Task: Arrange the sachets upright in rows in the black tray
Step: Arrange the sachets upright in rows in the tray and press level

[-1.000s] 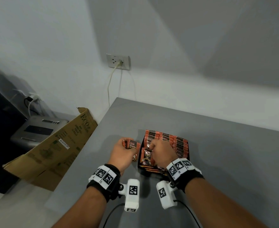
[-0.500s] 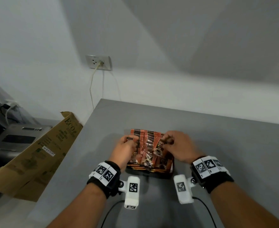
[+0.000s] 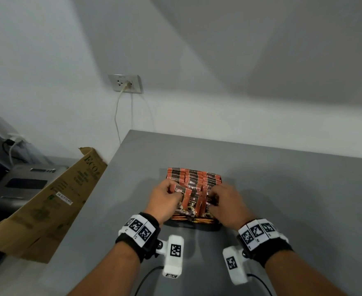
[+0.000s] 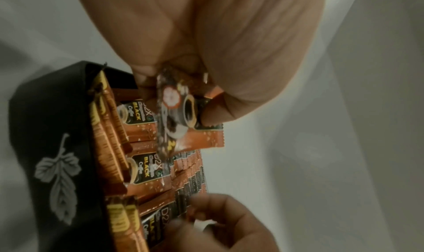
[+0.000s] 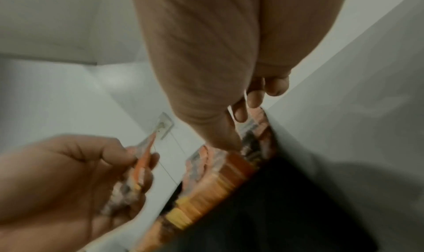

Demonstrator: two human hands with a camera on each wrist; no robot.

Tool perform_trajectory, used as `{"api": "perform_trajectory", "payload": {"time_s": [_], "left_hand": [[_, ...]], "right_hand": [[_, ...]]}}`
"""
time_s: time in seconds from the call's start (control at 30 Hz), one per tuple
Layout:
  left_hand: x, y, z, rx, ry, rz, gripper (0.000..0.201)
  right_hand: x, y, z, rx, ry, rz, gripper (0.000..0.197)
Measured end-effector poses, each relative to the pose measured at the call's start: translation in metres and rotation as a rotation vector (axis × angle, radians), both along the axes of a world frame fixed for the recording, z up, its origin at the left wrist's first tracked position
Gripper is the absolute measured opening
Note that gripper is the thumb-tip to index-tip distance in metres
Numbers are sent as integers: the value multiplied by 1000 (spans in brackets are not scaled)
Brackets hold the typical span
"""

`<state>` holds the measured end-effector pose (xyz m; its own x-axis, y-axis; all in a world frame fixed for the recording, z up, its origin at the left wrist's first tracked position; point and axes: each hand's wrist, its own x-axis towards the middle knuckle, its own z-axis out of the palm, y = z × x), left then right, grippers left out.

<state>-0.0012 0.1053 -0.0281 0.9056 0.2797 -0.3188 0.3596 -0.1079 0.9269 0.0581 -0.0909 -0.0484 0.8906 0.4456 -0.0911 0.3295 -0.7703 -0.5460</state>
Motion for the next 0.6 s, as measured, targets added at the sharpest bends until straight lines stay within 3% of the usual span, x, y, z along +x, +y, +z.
{"api": "perform_trajectory", "payload": {"time_s": [0.1, 0.23, 0.37, 0.5, 0.6], "left_hand": [[-1, -4, 1, 19, -34, -42, 27], [1, -3, 5, 13, -49, -42, 34], [-4, 18, 6, 104, -8, 5, 38], [-17, 35, 4, 327, 91, -262, 50], [-24, 34, -2, 477, 122, -402, 53]], "right_hand": [[-3, 17, 23, 231, 59, 14, 20], [3, 39, 31, 299, 57, 51, 18], [17, 43, 20, 189, 57, -35, 25], [13, 45, 4, -12, 48, -1, 19], [8, 48, -5, -52, 10, 10, 17]]}}
